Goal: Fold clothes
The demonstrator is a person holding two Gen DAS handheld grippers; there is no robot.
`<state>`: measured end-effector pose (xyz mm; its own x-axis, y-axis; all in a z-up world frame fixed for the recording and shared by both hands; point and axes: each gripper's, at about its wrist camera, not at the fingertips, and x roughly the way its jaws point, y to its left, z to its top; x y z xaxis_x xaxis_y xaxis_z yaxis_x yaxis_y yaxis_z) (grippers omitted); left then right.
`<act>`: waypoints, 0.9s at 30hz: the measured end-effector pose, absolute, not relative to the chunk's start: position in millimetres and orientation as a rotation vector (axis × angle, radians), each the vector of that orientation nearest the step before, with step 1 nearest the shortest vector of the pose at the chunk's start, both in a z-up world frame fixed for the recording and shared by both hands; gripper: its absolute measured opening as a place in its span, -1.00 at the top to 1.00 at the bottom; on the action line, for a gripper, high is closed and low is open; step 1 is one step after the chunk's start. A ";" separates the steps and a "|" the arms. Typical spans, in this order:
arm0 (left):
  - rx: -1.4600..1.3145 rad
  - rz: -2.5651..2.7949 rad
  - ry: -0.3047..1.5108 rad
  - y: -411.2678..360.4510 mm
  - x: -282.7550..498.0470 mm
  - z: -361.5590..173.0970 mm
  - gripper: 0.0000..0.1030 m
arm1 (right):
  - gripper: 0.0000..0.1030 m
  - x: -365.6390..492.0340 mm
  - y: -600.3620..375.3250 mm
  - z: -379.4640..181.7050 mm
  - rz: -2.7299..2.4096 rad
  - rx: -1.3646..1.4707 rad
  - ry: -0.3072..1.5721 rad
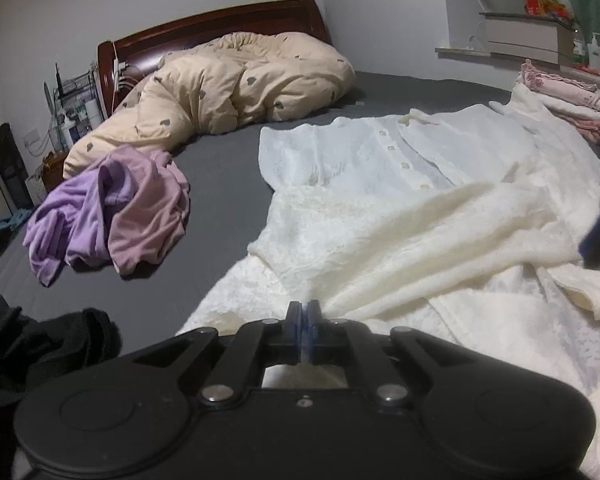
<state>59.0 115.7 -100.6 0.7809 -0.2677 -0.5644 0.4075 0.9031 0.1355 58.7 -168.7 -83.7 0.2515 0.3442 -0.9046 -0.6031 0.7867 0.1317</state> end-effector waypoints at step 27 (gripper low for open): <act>0.206 -0.082 0.739 143.4 91.6 -105.1 0.94 | 0.78 11.6 -272.5 -84.3 0.553 0.446 0.733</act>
